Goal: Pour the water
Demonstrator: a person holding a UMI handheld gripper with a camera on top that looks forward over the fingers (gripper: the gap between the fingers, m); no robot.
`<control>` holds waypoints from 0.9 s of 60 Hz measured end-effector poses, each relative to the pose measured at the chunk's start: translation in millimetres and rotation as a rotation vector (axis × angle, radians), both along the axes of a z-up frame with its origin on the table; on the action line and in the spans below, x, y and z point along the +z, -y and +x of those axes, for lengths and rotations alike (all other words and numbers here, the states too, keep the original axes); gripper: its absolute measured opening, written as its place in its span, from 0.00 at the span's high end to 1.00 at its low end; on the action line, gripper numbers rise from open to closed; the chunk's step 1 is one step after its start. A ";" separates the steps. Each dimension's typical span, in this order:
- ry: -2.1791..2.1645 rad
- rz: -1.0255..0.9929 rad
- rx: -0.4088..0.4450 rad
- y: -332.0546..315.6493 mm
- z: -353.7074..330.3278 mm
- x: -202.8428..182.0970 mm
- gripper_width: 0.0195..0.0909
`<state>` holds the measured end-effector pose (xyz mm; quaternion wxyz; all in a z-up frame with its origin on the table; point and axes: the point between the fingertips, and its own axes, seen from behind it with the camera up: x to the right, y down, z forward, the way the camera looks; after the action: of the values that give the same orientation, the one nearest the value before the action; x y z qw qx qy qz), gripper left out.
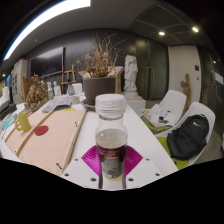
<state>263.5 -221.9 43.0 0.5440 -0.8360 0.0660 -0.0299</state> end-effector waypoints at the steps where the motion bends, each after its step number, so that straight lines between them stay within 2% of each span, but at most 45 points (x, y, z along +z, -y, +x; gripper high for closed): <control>1: 0.010 -0.003 -0.007 0.6 -0.7 -0.5 0.92; 5: 0.046 -0.011 -0.029 -2.4 0.5 2.9 0.92; 10: 0.114 -0.007 -0.065 -10.1 8.0 24.6 0.92; 17: 0.276 0.021 -0.102 -33.8 -4.1 79.4 0.92; 25: 0.521 0.059 -0.096 -78.4 -46.9 154.2 0.92; 32: 0.777 0.078 -0.058 -122.3 -108.0 201.7 0.92; 39: 1.060 0.104 0.026 -163.6 -183.5 229.1 0.92; 44: 1.238 0.117 0.104 -188.1 -238.0 229.5 0.92; 54: 1.503 0.136 0.244 -228.0 -320.5 200.7 0.92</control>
<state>-57.0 6.1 243.7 0.4924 -0.5568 -0.4130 -0.5263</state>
